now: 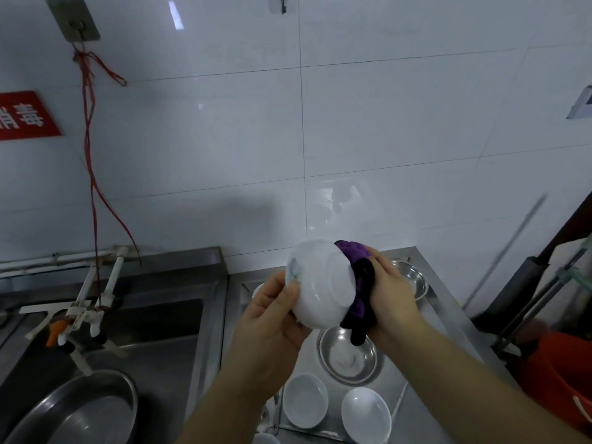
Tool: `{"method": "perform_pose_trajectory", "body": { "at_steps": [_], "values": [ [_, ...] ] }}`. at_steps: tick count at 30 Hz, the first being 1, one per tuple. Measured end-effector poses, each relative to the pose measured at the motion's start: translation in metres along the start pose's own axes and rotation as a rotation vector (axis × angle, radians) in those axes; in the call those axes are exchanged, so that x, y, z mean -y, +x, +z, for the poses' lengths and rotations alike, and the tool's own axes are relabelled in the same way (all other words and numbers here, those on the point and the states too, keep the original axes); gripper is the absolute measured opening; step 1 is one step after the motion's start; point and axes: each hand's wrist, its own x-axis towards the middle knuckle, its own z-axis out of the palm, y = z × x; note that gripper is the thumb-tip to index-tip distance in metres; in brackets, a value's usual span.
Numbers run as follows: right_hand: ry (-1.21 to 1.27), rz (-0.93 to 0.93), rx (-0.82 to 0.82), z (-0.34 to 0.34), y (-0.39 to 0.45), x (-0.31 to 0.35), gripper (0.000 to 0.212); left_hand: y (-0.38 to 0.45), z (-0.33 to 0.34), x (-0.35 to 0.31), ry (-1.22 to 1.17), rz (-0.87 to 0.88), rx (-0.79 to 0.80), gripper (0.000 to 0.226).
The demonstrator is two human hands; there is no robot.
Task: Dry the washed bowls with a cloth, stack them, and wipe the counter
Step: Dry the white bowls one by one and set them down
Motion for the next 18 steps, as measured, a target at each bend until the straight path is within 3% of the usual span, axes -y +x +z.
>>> {"method": "perform_pose_trajectory", "body": {
  "at_steps": [4, 9, 13, 18],
  "values": [
    [0.062, 0.091, -0.102, 0.006, -0.007, -0.009, 0.022, 0.008, 0.007, 0.008, -0.14, 0.057, -0.089, 0.026],
    [0.059, 0.139, -0.119, 0.011, -0.023, -0.017, 0.012, 0.017, 0.02, 0.013, -0.112, 0.116, -0.24, 0.02],
    [-0.148, -0.048, -0.137, 0.011, -0.037, -0.023, 0.016, 0.023, 0.026, 0.009, -0.021, 0.146, -0.285, 0.016],
    [-0.559, -0.412, -0.107, 0.009, -0.05, -0.022, 0.034, 0.023, 0.028, 0.01, 0.029, 0.071, -0.285, 0.017]
  ]
}}
